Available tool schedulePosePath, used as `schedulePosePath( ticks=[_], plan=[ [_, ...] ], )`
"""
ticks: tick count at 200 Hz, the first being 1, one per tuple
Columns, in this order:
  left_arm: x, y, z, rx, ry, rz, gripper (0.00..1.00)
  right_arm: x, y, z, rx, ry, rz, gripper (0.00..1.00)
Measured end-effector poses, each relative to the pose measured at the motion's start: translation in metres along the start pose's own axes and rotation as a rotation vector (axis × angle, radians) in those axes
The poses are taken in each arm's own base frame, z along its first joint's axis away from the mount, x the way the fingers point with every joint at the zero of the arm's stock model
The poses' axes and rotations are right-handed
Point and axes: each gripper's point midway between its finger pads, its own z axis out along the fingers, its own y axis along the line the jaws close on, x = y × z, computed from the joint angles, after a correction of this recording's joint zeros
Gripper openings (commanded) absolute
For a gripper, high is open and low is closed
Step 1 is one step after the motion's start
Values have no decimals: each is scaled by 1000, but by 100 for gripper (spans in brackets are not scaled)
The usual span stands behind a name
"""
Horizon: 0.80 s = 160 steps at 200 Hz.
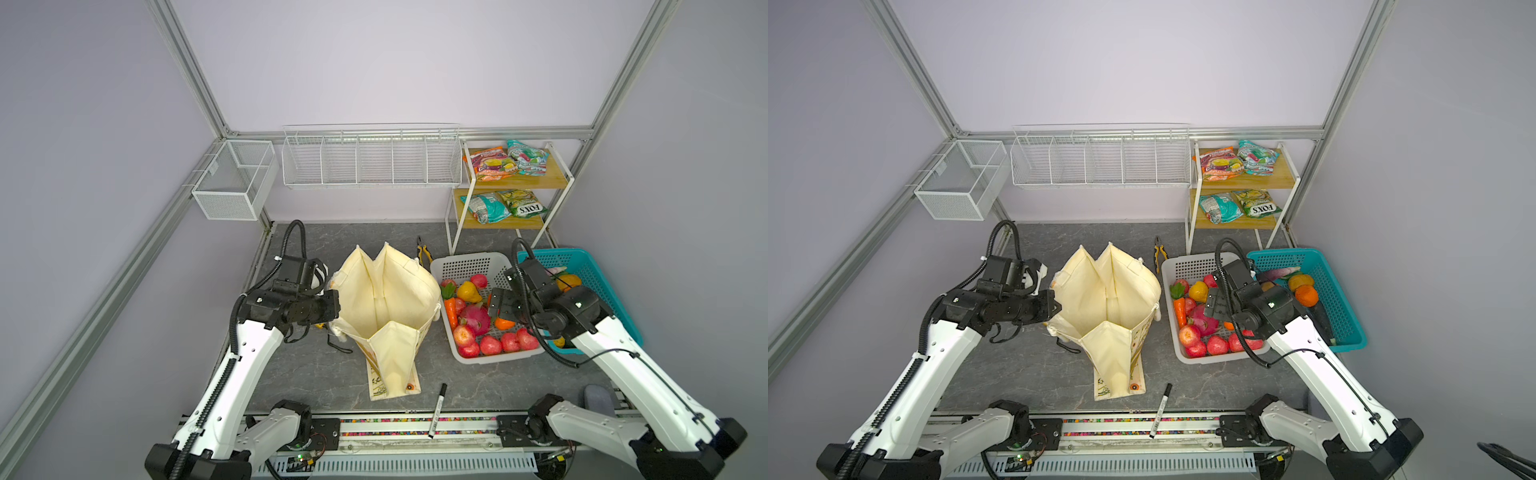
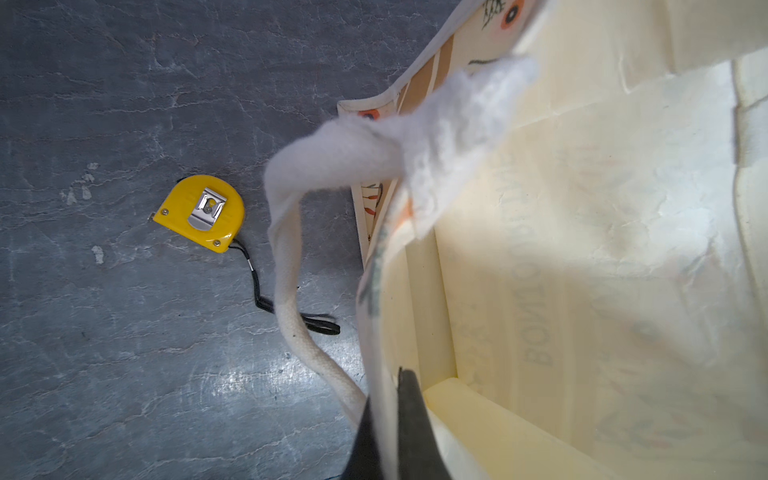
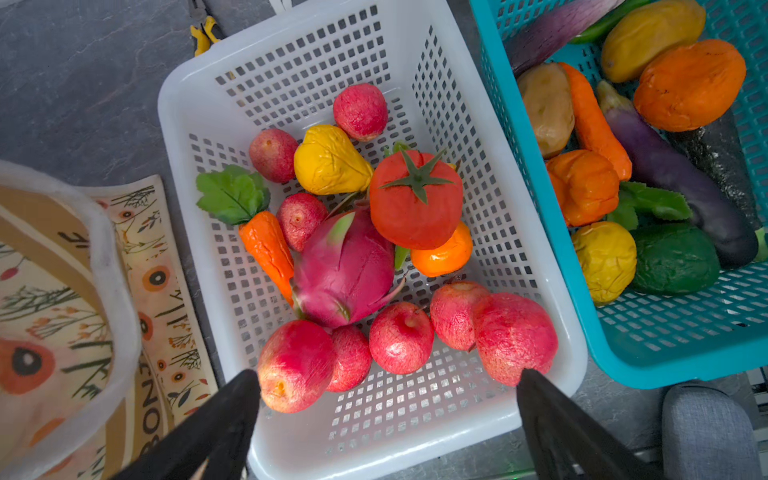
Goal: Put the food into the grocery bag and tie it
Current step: 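Release the bag with the right gripper and move it over the fruit basket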
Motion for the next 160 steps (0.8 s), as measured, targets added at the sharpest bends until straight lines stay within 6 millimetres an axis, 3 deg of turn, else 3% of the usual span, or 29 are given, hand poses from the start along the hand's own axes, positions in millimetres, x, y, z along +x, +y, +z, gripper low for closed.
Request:
schedulePosePath(
  ticks=[70, 91, 160],
  plan=[
    [-1, -2, -6, 7, -20, 20, 0, -5, -8, 52, 70, 125, 97, 94],
    [0, -5, -13, 25, -39, 28, 0, -4, -9, 64, 85, 156, 107, 89],
    [3, -10, -14, 53, -50, 51, 0, -8, -9, 101, 157, 229, 113, 89]
  ],
)
